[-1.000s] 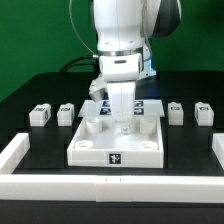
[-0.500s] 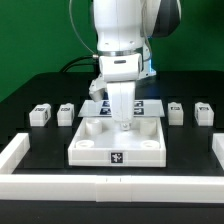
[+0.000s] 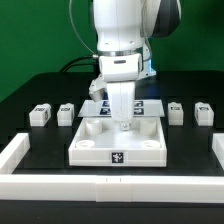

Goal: Assemble one leg

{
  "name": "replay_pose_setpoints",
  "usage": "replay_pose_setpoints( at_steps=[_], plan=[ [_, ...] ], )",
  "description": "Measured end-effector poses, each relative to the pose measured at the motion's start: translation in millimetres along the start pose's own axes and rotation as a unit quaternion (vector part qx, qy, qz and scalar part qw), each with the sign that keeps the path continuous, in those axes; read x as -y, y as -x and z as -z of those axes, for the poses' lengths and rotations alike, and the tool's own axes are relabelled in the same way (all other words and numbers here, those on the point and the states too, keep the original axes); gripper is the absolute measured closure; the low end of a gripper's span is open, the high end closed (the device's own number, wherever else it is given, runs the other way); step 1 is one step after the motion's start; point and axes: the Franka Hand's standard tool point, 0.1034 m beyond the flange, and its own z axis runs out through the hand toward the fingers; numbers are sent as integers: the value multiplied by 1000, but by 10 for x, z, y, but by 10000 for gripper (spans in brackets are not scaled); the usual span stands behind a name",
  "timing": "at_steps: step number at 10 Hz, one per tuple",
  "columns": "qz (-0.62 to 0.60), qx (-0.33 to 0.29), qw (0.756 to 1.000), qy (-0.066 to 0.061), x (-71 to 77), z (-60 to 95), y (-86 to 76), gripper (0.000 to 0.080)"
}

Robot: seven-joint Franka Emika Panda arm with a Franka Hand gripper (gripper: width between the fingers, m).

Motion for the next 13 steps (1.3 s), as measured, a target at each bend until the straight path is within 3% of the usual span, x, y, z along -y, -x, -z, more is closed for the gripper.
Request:
replay_pose_setpoints(
  at_steps=[2, 6, 7, 10, 13],
  plan=[
    [11, -2, 1000, 0, -203, 21, -108, 741],
    [-16, -16, 1000, 17, -701, -32, -654, 741],
    [-12, -15, 1000, 8, -710, -40, -745, 741],
    [-8, -15, 1000, -4, -718, -47, -900, 741],
    [-9, -15, 1000, -2, -716, -47, -896, 741]
  ],
)
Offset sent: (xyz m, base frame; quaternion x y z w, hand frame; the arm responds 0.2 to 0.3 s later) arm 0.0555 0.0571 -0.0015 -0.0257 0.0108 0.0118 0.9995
